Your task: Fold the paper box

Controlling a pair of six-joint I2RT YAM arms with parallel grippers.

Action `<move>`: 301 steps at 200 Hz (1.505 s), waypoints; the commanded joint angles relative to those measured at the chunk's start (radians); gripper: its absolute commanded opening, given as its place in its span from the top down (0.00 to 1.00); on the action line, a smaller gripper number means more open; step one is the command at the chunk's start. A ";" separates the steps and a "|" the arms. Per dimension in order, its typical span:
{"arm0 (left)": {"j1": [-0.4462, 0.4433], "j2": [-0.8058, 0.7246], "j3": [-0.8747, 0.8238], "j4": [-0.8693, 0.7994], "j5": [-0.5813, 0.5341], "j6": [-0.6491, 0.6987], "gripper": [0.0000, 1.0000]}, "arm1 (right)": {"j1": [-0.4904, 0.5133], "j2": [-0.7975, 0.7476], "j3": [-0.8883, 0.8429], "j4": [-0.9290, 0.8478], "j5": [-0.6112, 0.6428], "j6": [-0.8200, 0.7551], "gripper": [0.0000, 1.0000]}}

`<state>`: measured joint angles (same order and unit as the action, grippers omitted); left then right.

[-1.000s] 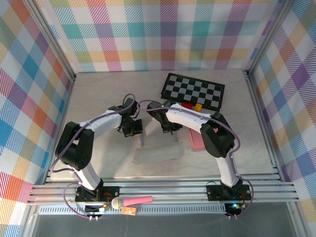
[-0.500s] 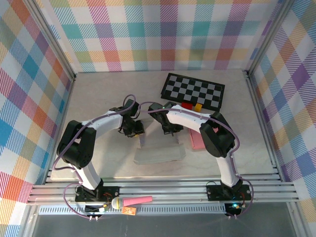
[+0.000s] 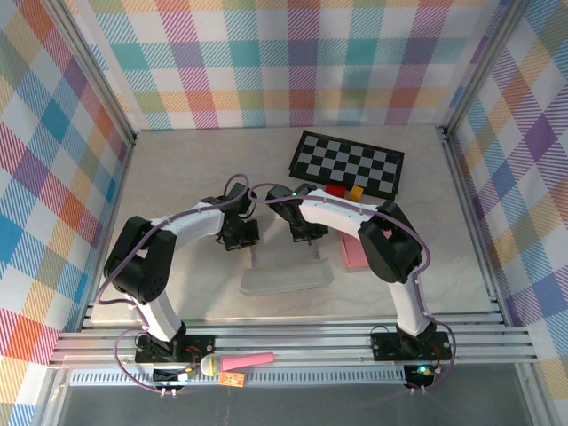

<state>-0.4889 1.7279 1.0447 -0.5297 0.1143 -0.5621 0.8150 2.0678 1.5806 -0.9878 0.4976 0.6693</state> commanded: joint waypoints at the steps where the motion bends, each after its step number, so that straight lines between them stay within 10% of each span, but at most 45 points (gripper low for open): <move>1: -0.031 -0.017 0.022 -0.038 -0.058 -0.022 0.99 | -0.024 0.028 -0.023 -0.008 -0.018 0.003 1.00; 92: -0.065 -0.014 0.052 -0.058 -0.088 -0.031 1.00 | -0.085 0.038 -0.055 0.046 -0.110 -0.072 0.85; 196: -0.066 -0.068 -0.022 0.039 -0.090 -0.113 1.00 | -0.025 0.139 0.142 -0.253 0.137 0.072 1.00; 301: -0.063 -0.117 -0.142 0.189 -0.060 -0.172 0.98 | -0.025 0.195 0.179 -0.183 -0.070 -0.033 1.00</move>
<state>-0.5503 1.6379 0.9184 -0.3706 0.0799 -0.7128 0.8043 2.2906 1.8038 -1.2209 0.5488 0.6811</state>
